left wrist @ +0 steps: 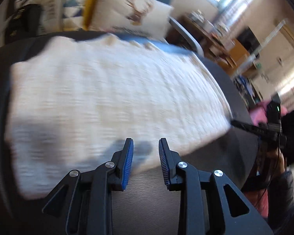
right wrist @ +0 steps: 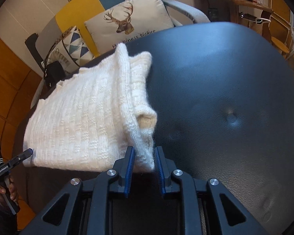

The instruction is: Fold clothes

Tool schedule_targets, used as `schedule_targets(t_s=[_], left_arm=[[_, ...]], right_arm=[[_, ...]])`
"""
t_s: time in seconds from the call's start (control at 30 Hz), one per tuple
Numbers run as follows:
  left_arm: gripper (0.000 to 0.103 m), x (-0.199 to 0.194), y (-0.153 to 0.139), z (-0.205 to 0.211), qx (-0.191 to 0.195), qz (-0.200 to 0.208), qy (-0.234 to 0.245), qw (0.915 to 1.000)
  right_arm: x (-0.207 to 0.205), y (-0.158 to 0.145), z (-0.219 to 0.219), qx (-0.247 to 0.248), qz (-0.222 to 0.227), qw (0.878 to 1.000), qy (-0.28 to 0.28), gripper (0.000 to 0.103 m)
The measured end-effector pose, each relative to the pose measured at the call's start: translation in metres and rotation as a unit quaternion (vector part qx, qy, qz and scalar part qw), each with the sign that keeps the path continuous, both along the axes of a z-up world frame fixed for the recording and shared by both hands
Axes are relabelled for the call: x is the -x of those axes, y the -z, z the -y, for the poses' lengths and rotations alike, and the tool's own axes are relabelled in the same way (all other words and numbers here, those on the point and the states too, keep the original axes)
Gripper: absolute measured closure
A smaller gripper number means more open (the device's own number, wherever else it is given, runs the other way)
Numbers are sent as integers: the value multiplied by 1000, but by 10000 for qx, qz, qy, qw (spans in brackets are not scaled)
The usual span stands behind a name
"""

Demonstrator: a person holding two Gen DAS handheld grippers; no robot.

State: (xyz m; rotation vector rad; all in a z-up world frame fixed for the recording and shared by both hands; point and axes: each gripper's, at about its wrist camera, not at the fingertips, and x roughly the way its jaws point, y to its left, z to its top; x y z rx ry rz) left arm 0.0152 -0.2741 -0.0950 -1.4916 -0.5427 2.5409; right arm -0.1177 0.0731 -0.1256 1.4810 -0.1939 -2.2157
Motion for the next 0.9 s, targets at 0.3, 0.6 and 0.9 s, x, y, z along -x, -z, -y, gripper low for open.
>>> schedule_targets(t_s=[0.3,0.6,0.9], left_arm=[[74,20,6,-40,665,286,424,9965],[74,41,-10,-96,371,-120,1266,9912],[74,77,18,-161,383,65,1617,9861]], right_arm=[[-16,12,-4,-342,61,9984,-455,98],[-13,-11,-27,260,-35,9992,-298,78],[27,-19,25,-153,-348,9970,-674,77]])
